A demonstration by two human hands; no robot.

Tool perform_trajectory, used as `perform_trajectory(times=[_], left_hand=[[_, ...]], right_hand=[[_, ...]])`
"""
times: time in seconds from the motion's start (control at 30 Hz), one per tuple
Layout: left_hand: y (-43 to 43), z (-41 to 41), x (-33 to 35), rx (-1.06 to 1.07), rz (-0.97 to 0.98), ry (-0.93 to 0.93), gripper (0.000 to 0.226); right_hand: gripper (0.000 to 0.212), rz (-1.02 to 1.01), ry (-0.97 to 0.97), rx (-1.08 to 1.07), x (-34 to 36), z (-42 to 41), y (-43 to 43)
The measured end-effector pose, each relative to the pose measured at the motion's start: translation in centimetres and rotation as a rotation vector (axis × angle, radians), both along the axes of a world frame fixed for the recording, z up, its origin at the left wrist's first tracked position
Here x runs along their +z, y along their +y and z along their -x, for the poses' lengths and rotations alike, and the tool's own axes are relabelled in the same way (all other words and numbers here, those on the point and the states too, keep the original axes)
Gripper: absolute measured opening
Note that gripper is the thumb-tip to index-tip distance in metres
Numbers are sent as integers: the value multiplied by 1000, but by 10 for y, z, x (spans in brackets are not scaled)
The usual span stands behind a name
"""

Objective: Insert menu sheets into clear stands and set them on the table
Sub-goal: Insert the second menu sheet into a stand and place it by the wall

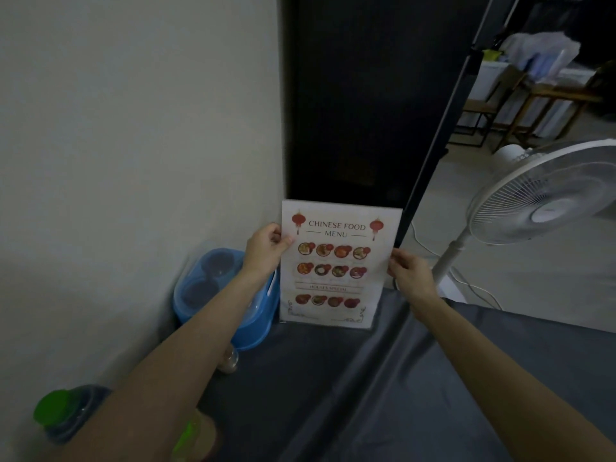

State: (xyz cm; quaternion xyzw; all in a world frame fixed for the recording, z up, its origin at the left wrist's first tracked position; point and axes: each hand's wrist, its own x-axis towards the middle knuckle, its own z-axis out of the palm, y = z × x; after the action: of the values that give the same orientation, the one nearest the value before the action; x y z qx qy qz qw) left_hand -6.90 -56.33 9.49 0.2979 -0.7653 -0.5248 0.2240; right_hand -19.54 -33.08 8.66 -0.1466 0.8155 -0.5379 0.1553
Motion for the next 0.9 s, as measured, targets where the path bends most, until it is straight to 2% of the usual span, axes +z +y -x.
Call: perform_trajectory(times=[0.1,0.33,0.43,0.6,0.77,0.9], left_hand=[[4,-6,2,-12,-20,-24,17],[19,-31,8,38,-20,-211,24],[31,-46,9,51,-17,-258,15],[73,-65,13,-42,-13,-312,6],[129,-79,7,-158,97,-415,24],[180,-92,-2,-300,220,-517,39]], right_hand=[[29,-23,9,9,2,-4,3],[32,-113,73,7,7,-19,19],[31,-106,46,-1,8,-35,35],[32,-142,25,55,6,-62,66],[36,-369,118,271,3,-89,98],[40,-406,110,395,-4,-115,125]])
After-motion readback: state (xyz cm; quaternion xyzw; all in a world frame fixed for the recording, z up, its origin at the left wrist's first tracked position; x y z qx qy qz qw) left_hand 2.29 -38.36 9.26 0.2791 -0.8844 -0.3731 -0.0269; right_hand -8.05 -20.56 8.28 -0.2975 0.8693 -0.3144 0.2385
